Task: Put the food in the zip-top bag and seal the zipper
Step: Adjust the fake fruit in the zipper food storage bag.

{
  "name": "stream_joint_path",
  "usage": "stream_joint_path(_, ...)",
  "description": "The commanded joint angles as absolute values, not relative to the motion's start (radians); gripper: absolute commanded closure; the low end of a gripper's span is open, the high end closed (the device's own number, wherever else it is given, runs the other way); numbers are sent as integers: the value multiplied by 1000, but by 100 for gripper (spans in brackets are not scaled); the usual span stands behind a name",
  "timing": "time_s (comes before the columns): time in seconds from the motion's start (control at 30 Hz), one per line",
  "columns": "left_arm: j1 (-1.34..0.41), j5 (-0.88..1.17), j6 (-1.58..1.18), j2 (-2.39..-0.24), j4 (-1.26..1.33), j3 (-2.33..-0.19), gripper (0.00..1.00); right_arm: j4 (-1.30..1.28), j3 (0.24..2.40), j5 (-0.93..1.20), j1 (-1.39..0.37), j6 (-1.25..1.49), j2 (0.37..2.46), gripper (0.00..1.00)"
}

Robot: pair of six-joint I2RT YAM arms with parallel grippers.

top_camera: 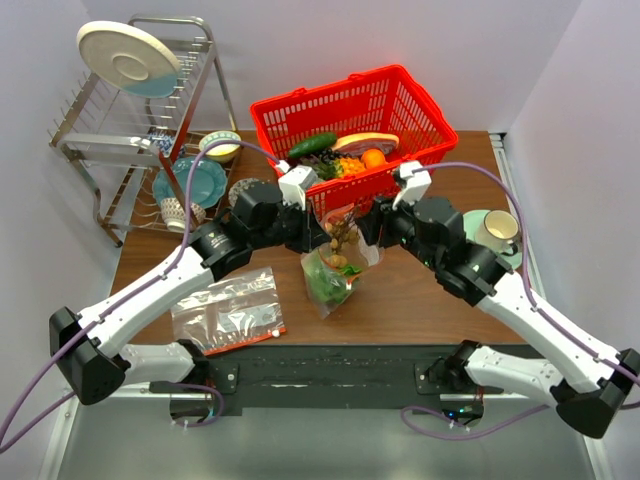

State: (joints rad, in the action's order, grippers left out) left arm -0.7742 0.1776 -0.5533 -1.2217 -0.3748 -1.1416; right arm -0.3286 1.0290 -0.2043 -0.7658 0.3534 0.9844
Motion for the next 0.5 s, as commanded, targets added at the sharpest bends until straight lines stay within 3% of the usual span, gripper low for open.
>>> stream_joint_path(0.0, -770, 187, -520, -1190, -348, -1193, 100, -446, 1218, -105, -767, 183, 1087, 53)
stream_joint_path(0.17, -770, 192, -515, -1190, -353, -1192, 100, -590, 1399, -31, -769, 175, 1224, 57)
stream_joint_path(0.3, -770, 190, -514, -1190, -364, -1192, 100, -638, 1427, -29, -769, 179, 1256, 58)
stream_joint_path(0.47, -770, 193, -511, -1190, -365, -1195, 100, -670, 1437, -52, -769, 176, 1262, 50)
